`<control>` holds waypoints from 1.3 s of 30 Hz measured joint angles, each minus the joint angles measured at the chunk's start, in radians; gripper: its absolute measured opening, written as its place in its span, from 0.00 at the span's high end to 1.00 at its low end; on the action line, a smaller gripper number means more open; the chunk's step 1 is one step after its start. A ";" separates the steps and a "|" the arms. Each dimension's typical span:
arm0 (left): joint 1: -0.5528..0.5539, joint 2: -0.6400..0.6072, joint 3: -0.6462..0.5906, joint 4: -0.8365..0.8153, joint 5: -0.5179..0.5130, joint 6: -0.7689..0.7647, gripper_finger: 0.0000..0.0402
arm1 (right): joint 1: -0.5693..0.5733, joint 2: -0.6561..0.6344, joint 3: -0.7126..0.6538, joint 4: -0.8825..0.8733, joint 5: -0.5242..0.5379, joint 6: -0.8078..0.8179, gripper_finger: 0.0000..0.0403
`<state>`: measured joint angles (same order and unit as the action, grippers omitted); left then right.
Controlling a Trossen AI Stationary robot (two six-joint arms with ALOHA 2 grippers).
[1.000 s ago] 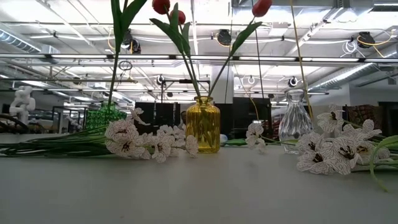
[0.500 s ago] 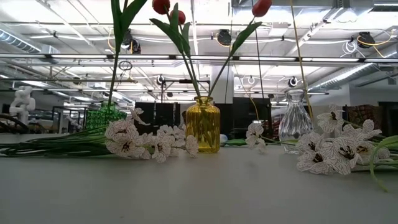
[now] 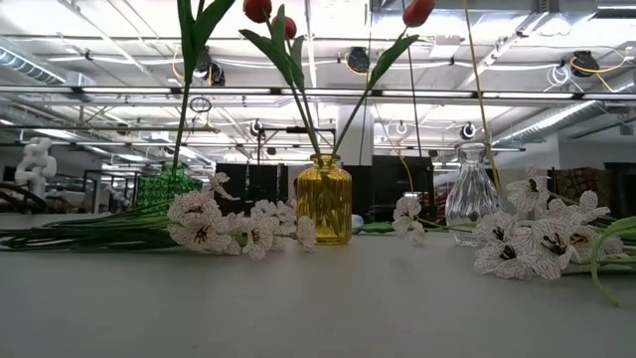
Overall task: Sort flowers into vase by color
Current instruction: Put the bottom white flower into the green flower vase
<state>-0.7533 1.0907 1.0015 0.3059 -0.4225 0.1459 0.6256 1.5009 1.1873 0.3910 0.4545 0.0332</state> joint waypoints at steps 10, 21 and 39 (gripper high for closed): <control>-0.177 -0.280 -0.118 -0.067 -0.072 0.034 0.99 | 0.063 -0.027 0.000 -0.002 0.028 -0.063 0.66; -0.222 -0.463 -0.403 -0.048 -0.388 -0.025 1.00 | 0.064 -0.028 0.000 -0.006 0.052 -0.075 0.66; -0.027 -0.739 -0.683 0.023 -0.537 -0.023 1.00 | 0.064 -0.037 0.000 -0.024 0.051 -0.098 0.66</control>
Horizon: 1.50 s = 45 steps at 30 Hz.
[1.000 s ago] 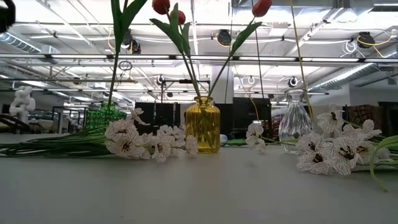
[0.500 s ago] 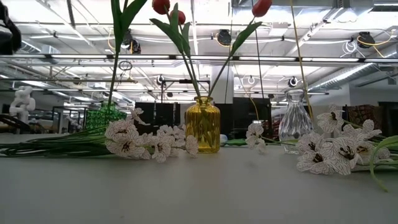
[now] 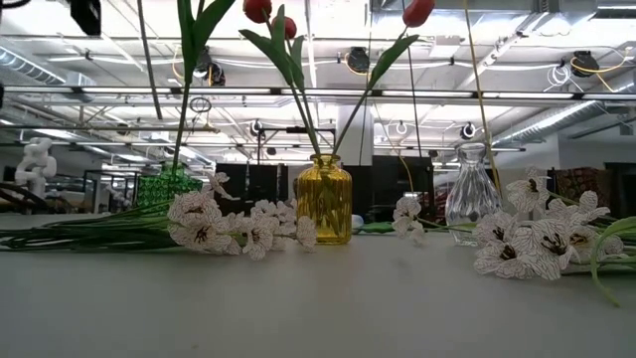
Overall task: Sort flowers into vase by color
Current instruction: Put the bottom white flower into the green flower vase
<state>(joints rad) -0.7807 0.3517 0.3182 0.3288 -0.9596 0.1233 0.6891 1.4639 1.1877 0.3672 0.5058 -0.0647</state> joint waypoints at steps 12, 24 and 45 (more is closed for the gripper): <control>0.131 -0.056 -0.087 0.001 0.013 -0.067 1.00 | 0.000 0.000 0.000 0.000 0.000 0.000 0.66; 0.226 -0.053 -0.131 -0.001 0.014 -0.172 0.97 | 0.000 0.000 0.000 0.001 0.000 -0.004 0.66; 0.286 0.022 -0.131 -0.054 0.036 -0.323 0.91 | -0.001 0.000 0.000 0.001 0.000 -0.004 0.66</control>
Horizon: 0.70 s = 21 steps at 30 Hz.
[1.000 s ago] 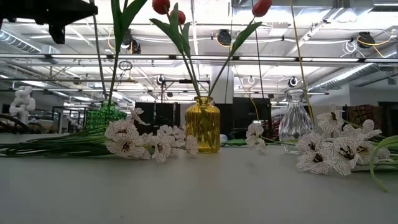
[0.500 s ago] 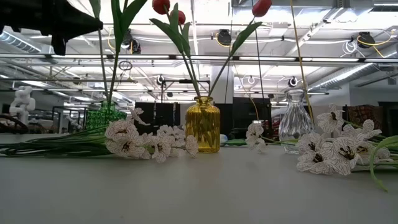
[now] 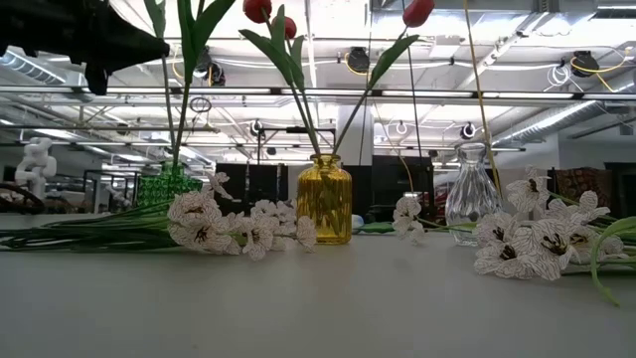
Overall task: Sort flowers into vase by color
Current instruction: Put the bottom white flower into the green flower vase
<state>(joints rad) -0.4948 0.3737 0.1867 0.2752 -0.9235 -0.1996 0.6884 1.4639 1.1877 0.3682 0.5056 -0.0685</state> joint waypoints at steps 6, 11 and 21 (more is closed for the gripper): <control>0.000 0.000 0.000 -0.061 0.008 -0.043 0.88 | 0.000 0.000 0.000 0.000 0.000 0.000 0.66; 0.000 -0.001 0.000 -0.100 0.012 -0.085 0.73 | 0.000 -0.005 0.000 -0.012 0.081 0.001 0.66; -0.003 -0.007 0.007 -0.273 0.045 -0.232 0.42 | 0.001 -0.095 0.000 -0.090 0.136 -0.012 0.66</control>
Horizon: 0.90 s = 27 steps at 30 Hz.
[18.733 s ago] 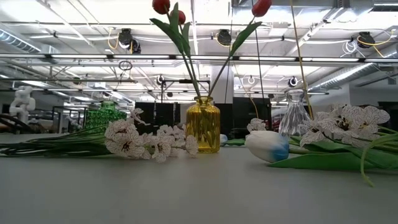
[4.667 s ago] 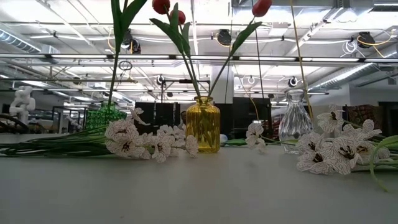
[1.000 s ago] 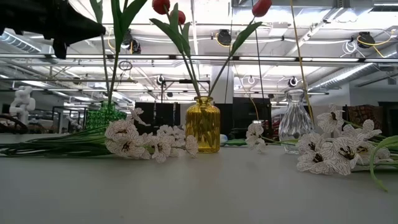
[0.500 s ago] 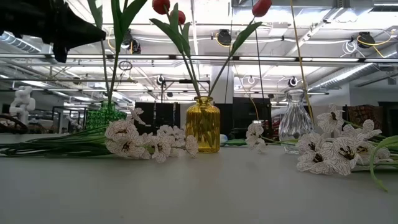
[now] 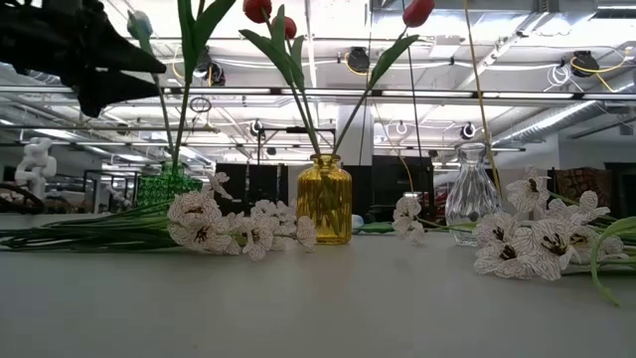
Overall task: Sort flowers into vase by color
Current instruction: Put the bottom white flower into the green flower vase, then adjust the yellow flower vase
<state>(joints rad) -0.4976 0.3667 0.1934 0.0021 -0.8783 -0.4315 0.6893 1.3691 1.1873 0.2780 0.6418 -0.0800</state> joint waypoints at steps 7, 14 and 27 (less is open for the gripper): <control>0.000 -0.017 0.106 -0.332 0.134 -0.157 0.40 | -0.083 -0.182 0.000 -0.203 0.014 -0.006 0.66; 0.000 -0.024 0.196 -0.520 0.270 -0.219 0.40 | -0.275 -0.284 0.000 -0.605 0.004 0.171 0.66; 0.000 -0.025 0.206 -0.599 0.517 -0.210 0.40 | -0.731 -0.295 -0.189 -0.737 -0.398 0.187 0.66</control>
<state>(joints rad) -0.4980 0.3412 0.3996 -0.5966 -0.3610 -0.6410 -0.0420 1.0738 0.9979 -0.4591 0.2433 0.1069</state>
